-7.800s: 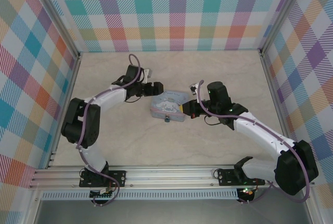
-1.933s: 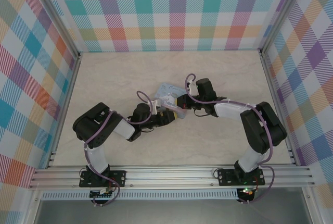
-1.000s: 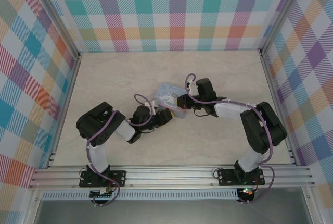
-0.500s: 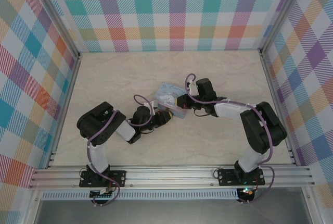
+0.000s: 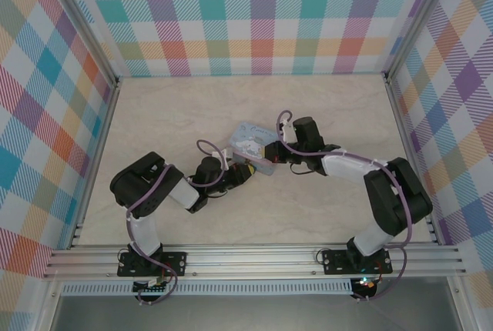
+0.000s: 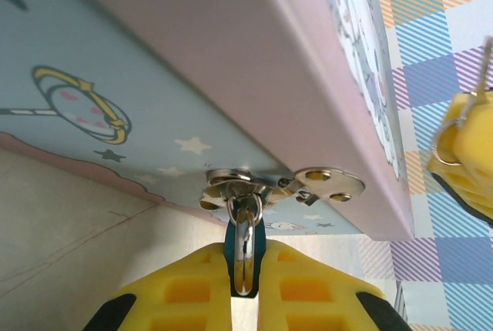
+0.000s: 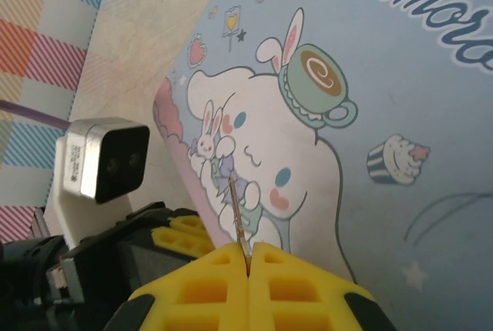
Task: Unlock a padlock with a key
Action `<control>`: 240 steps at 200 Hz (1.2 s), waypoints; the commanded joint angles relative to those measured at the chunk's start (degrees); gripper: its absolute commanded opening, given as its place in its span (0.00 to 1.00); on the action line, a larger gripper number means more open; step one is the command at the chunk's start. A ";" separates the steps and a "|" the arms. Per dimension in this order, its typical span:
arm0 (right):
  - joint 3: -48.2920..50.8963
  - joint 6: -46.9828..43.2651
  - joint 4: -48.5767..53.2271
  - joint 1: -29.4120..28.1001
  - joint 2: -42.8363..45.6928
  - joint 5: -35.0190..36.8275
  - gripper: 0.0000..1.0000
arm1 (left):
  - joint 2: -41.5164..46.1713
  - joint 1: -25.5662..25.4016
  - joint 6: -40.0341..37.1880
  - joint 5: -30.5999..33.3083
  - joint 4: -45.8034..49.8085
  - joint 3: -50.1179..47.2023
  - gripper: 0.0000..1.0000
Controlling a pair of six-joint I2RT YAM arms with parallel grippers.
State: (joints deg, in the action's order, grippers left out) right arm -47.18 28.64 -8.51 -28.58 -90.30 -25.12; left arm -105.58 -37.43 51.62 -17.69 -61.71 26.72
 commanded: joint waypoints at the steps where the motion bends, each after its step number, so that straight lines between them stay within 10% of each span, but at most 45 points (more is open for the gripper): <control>1: 0.95 -3.27 2.76 0.28 2.84 -1.10 0.02 | 3.49 -0.71 -1.72 0.82 1.68 -0.62 0.09; 81: 1.45 -2.28 1.30 0.28 1.08 -0.27 0.02 | -0.30 -0.71 0.89 3.31 -0.39 1.22 0.26; 240: -1.08 0.19 -1.04 0.19 -5.37 0.02 0.02 | -4.11 -0.71 4.46 7.21 -5.85 1.60 0.25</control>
State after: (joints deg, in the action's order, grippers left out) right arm -48.56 28.29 -10.15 -28.42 -94.48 -25.52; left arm -109.03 -37.43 55.31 -12.67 -64.71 28.01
